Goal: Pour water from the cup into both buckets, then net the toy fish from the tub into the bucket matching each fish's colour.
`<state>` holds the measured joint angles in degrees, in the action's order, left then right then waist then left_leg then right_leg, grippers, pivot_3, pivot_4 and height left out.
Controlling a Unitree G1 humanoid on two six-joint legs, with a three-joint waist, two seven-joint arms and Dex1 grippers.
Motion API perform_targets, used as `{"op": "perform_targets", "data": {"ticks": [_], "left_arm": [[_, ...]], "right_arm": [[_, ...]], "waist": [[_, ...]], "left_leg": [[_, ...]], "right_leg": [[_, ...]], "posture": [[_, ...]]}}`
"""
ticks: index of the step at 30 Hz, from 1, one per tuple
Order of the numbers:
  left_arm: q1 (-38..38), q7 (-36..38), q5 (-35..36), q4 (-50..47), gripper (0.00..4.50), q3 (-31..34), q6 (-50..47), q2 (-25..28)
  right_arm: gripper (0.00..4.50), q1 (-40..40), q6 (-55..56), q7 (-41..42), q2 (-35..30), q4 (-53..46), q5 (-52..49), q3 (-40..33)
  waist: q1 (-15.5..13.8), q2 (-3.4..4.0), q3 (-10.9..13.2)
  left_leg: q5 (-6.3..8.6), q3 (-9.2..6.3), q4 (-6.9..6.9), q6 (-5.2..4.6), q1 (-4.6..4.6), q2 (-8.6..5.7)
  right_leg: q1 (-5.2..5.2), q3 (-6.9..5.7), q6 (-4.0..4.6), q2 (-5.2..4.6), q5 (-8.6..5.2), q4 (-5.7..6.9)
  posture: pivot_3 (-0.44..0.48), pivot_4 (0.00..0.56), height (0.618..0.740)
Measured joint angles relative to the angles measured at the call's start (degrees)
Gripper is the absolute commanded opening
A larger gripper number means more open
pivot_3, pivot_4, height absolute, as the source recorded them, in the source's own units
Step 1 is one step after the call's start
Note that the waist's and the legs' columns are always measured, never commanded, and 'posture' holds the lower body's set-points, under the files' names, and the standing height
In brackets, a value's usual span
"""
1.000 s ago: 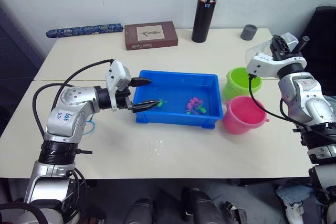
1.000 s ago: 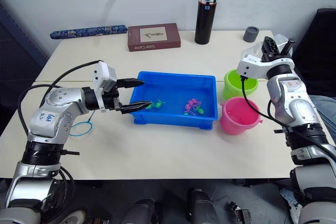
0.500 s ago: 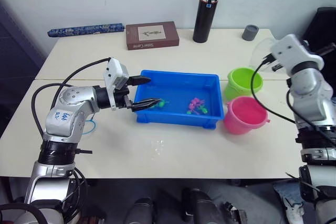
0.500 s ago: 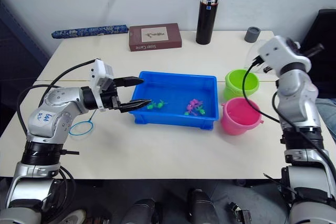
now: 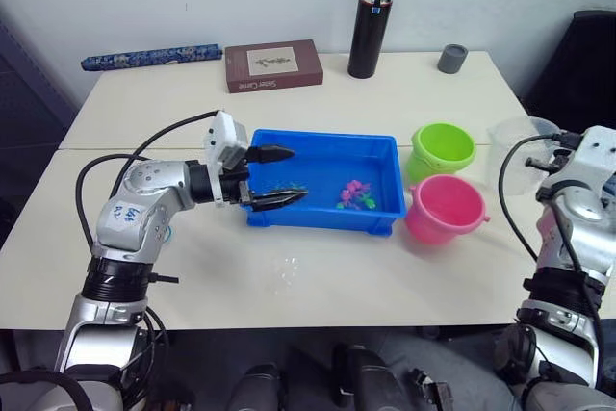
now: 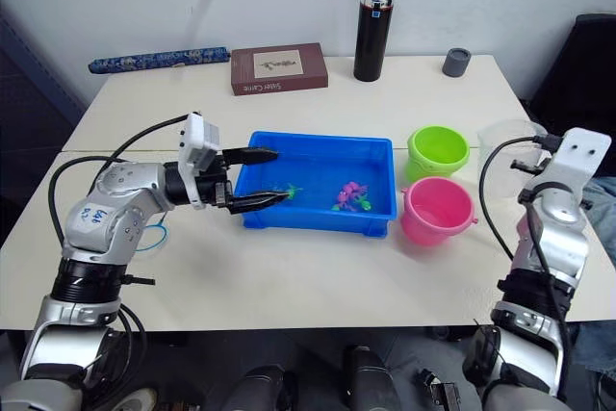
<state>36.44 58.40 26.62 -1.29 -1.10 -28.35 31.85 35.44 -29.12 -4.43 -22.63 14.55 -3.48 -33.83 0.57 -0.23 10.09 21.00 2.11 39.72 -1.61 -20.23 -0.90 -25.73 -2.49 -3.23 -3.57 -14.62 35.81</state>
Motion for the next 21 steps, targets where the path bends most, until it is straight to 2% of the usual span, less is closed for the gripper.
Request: {"op": "perform_targets", "data": {"ticks": [11,17,20,21], "left_arm": [[-0.13,-0.09,0.01,-0.7,4.5,0.05,-0.47,0.6],[-0.17,-0.09,0.01,-0.73,4.5,0.04,-0.52,0.68],[-0.08,-0.07,0.0,-0.71,4.5,-0.02,-0.51,0.63],[-0.08,-0.07,-0.01,-0.69,4.5,-0.02,-0.51,0.63]], "right_arm": [[0.06,-2.66,3.05,-4.69,0.93,6.02,-3.91,-0.38],[0.06,-3.83,3.85,-6.04,0.83,6.05,-4.33,0.84],[1.05,-5.57,2.22,-6.31,-0.1,5.51,-4.28,2.16],[1.64,-6.55,1.21,-6.42,-0.31,5.52,-4.24,2.33]], "waist": [[-0.24,0.0,0.0],[-0.17,0.0,0.0],[-0.24,0.0,0.0],[-0.43,0.0,0.0]], "left_leg": [[0.0,0.0,0.0,-0.01,0.0,0.0],[0.01,0.0,-0.01,-0.01,0.02,0.01],[0.01,-0.01,-0.01,-0.02,0.02,0.01],[0.01,-0.01,-0.01,-0.02,0.02,0.01]], "right_leg": [[0.01,0.01,0.0,-0.01,0.0,-0.01],[0.02,0.03,0.0,0.0,0.0,0.0],[0.03,0.03,0.0,-0.01,0.0,-0.01],[0.03,0.03,0.0,-0.02,0.0,-0.02]], "posture": [[0.0,0.15,0.74],[0.0,0.15,0.74],[0.0,0.15,0.74],[0.0,0.15,0.74]]}}
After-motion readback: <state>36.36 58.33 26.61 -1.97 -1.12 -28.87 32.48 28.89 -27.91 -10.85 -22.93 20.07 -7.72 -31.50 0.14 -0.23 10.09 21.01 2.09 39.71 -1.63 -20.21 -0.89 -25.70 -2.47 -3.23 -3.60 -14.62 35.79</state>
